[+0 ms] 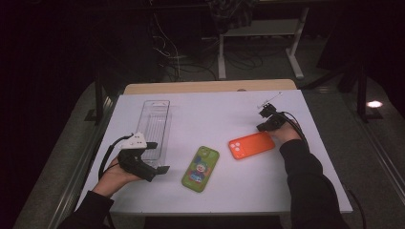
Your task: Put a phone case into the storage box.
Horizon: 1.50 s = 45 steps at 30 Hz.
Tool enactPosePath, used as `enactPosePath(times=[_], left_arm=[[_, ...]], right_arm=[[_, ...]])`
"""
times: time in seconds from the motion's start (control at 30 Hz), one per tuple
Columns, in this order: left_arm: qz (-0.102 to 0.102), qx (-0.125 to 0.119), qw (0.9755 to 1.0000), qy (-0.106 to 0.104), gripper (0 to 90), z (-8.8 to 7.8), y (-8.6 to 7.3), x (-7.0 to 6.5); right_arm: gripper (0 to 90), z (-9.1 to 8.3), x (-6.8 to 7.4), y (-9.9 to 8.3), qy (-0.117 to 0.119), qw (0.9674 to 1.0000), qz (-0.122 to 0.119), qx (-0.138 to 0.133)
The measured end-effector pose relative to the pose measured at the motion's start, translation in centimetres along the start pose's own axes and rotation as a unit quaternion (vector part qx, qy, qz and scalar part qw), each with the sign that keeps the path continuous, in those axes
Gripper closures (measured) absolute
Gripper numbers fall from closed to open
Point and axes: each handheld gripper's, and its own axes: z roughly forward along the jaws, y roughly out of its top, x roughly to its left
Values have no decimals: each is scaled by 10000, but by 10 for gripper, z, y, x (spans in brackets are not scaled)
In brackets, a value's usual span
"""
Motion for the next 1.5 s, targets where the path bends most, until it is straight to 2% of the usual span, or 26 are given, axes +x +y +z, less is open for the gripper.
enactPosePath(times=[0.33, 0.73, 1.13, 1.27, 1.4, 1.5], left_arm=[[13, 11, 10000, 2, 0, 0, 0, -1], [55, 42, 10000, 4, 0, 2, 0, -2], [55, 53, 10000, -15, 0, 2, 0, -3], [59, 87, 9999, -21, 0, 3, 0, -3], [-45, 63, 10000, -29, 0, 3, 0, -5], [-32, 57, 10000, -29, 0, 3, 0, -5]], right_arm=[[883, -6, 2, -7, -2, 9995, -248, 191], [883, -19, 6, -31, 237, 9991, -345, 98], [883, -33, 24, -50, 452, 9972, -588, -60], [883, -36, 31, -53, 437, 9967, -685, -44], [883, -38, 35, -57, 465, 9960, -769, -19], [883, -39, 38, -59, 490, 9959, -756, -18]])
